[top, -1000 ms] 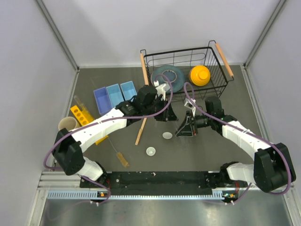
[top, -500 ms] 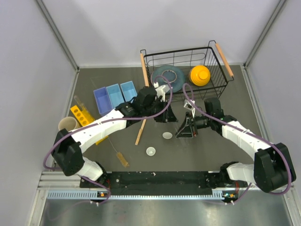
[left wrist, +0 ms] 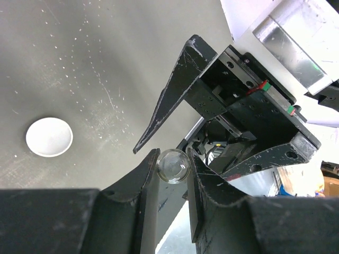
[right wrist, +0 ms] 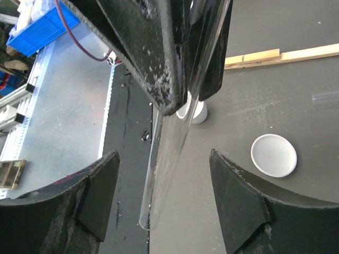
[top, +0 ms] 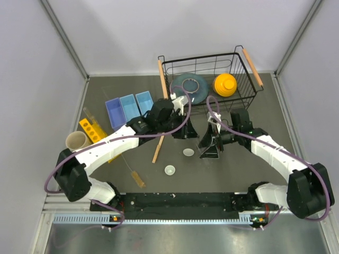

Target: Organize the chemistry lab equipment

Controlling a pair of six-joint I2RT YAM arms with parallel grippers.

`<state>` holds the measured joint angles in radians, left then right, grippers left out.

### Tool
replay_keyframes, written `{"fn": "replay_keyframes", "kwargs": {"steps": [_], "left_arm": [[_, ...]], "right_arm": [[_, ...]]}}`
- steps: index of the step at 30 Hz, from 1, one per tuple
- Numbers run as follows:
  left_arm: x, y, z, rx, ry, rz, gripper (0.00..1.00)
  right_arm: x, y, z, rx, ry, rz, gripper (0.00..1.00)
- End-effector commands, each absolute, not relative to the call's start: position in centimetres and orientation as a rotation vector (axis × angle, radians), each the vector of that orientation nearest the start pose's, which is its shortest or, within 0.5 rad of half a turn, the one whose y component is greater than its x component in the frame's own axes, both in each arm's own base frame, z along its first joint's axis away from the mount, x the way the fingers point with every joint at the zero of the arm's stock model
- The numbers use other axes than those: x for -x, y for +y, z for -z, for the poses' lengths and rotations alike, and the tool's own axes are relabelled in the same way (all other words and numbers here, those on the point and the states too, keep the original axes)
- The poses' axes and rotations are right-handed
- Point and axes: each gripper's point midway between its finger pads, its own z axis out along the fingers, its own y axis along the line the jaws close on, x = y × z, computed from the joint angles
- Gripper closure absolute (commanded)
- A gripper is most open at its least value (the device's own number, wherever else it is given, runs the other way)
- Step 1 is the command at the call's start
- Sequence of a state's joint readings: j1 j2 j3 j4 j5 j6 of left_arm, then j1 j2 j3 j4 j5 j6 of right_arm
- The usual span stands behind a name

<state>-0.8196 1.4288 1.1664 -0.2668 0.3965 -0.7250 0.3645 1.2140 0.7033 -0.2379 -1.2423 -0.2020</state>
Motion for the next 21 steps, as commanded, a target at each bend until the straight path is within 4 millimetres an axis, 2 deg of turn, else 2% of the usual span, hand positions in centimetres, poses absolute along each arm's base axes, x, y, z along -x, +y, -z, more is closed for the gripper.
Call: {"fn": "replay_keyframes", "kwargs": {"steps": [1, 2, 4, 5, 8, 9, 16, 17, 19, 20, 21], "left_arm": [[-21.2, -35.5, -24.8, -0.394, 2.246, 1.241, 0.83], [-21.3, -35.1, -25.1, -0.391, 2.232, 1.223, 0.83], [-21.3, -34.5, -24.8, -0.382, 2.237, 1.194, 0.83], [-21.2, -34.1, -25.0, -0.377, 2.226, 1.185, 0.83], [-20.7, -33.3, -24.9, -0.368, 2.219, 1.175, 0.83], [-20.6, -32.9, -24.5, -0.356, 2.224, 1.160, 0.83], [-19.8, -29.9, -24.8, -0.311, 2.180, 1.086, 0.83], [-19.5, -29.2, -25.5, -0.310, 2.154, 1.080, 0.83], [-19.2, -27.9, -25.0, -0.293, 2.170, 1.025, 0.83], [-18.9, -27.1, -25.7, -0.282, 2.145, 1.015, 0.83], [-18.7, -26.4, -25.0, -0.276, 2.162, 0.987, 0.83]], "right_arm": [[-16.6, 24.2, -19.5, 1.271, 1.575, -1.450, 0.29], [-16.6, 24.2, -19.5, 1.280, 1.567, -1.439, 0.23], [-16.4, 23.9, -19.5, 1.303, 1.550, -1.406, 0.20], [-16.2, 23.8, -19.5, 1.309, 1.548, -1.401, 0.12], [-15.8, 23.4, -19.5, 1.336, 1.526, -1.378, 0.07], [-15.8, 23.3, -19.5, 1.350, 1.509, -1.353, 0.06], [-17.1, 21.9, -19.6, 1.314, 1.532, -1.273, 0.04], [-17.3, 21.6, -19.6, 1.303, 1.543, -1.263, 0.03], [-18.1, 20.8, -19.7, 1.270, 1.557, -1.228, 0.03], [-18.3, 20.5, -19.8, 1.261, 1.556, -1.214, 0.03], [-18.6, 20.2, -19.6, 1.253, 1.567, -1.195, 0.03]]}}
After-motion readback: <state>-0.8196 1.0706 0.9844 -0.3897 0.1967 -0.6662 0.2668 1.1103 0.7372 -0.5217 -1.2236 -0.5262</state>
